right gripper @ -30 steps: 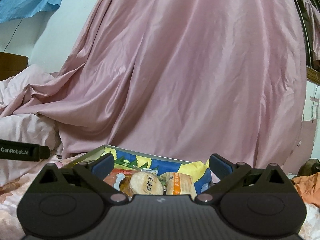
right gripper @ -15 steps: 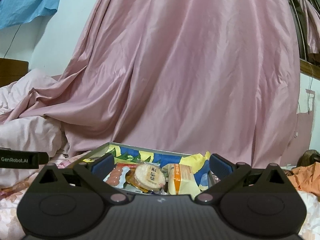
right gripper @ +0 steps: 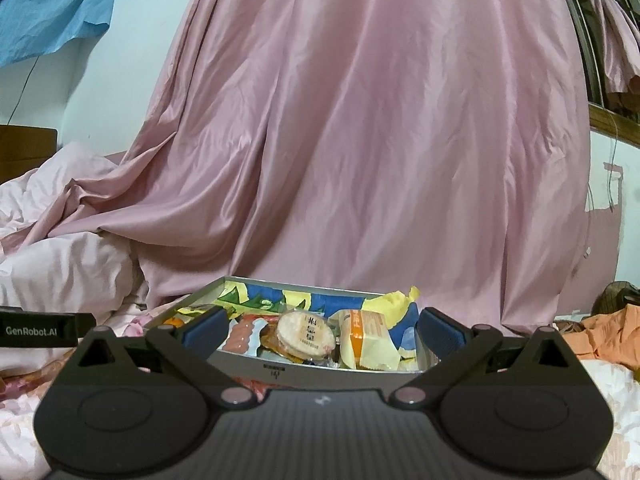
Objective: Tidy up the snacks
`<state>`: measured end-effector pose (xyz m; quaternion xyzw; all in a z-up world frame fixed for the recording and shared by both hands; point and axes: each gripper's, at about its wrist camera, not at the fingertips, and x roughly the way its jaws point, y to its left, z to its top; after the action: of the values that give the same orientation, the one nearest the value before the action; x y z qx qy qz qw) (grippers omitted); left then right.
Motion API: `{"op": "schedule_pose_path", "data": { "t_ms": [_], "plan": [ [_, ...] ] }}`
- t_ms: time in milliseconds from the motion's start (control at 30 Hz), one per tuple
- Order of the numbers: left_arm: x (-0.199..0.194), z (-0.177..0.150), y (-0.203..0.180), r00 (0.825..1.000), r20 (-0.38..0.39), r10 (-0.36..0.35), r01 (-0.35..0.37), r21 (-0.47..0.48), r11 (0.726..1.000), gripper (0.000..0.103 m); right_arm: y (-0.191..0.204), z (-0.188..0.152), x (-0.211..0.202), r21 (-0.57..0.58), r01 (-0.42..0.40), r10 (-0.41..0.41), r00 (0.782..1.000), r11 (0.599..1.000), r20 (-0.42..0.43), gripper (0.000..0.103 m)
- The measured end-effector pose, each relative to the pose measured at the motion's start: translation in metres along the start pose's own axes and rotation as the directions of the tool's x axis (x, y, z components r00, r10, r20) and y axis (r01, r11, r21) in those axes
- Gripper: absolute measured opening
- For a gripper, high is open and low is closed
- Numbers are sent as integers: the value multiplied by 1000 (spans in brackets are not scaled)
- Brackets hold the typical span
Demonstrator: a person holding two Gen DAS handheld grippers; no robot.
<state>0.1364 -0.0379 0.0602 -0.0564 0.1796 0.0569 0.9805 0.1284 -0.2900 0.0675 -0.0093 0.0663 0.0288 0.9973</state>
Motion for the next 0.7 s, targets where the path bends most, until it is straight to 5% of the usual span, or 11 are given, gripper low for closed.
{"op": "schedule_pose_path", "data": {
  "t_ms": [700],
  "plan": [
    [-22,-18,3,1000,-27,5,-4,28,1000,102,-5,-21,-29,26,5,-3,999,1000,-51,103]
  ]
}}
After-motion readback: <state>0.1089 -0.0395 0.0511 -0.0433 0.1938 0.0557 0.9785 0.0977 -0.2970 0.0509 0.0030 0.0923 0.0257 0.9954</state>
